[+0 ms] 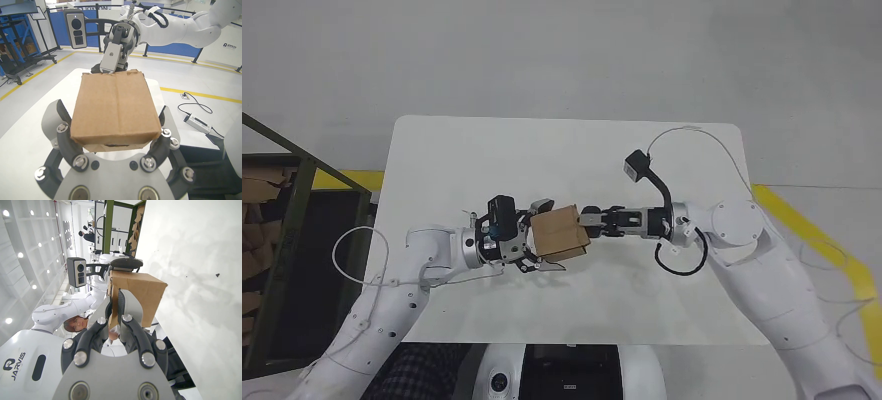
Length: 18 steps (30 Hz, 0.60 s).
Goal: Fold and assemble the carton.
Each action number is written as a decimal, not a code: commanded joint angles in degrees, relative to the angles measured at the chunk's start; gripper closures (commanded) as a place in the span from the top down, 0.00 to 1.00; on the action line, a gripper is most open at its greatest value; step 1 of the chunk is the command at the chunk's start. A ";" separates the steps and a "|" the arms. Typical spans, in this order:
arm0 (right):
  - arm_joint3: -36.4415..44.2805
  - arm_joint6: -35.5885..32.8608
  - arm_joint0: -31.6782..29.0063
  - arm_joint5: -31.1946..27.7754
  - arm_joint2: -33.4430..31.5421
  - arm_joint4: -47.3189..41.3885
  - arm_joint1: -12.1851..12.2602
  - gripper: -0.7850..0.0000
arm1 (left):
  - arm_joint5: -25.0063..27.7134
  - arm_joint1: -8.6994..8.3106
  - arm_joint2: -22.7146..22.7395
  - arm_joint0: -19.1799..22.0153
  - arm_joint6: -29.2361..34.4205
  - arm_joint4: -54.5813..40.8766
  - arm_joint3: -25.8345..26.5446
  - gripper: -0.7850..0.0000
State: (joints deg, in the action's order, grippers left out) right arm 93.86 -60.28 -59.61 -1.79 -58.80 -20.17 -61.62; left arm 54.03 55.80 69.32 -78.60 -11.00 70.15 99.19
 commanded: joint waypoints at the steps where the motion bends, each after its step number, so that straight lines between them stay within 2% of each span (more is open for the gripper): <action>1: -0.09 0.07 0.15 0.10 0.33 0.09 -0.08 0.06 | -0.08 0.02 0.00 0.02 -0.06 0.00 0.11 1.00; 5: -0.22 0.16 0.39 0.13 0.82 0.38 -0.21 0.09 | -0.04 0.03 0.00 0.02 -0.25 0.15 0.08 1.00; 6: -0.21 0.11 0.47 0.18 0.95 0.47 -0.24 0.13 | -0.08 0.03 0.01 0.01 -0.22 0.21 0.04 1.00; 10: 0.18 0.23 0.57 -0.08 0.81 0.64 -0.26 0.39 | -0.31 0.06 0.08 -0.05 -0.25 0.00 -0.37 1.00; 18: 2.13 -0.08 -1.32 -0.01 -1.80 0.56 0.37 0.38 | -0.79 0.08 0.49 -0.06 -0.55 -0.30 -0.89 1.00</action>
State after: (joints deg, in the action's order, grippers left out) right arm 95.78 -60.29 -60.66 -1.78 -60.36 -19.53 -61.32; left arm 53.32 55.87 69.78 -78.66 -11.54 69.81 98.36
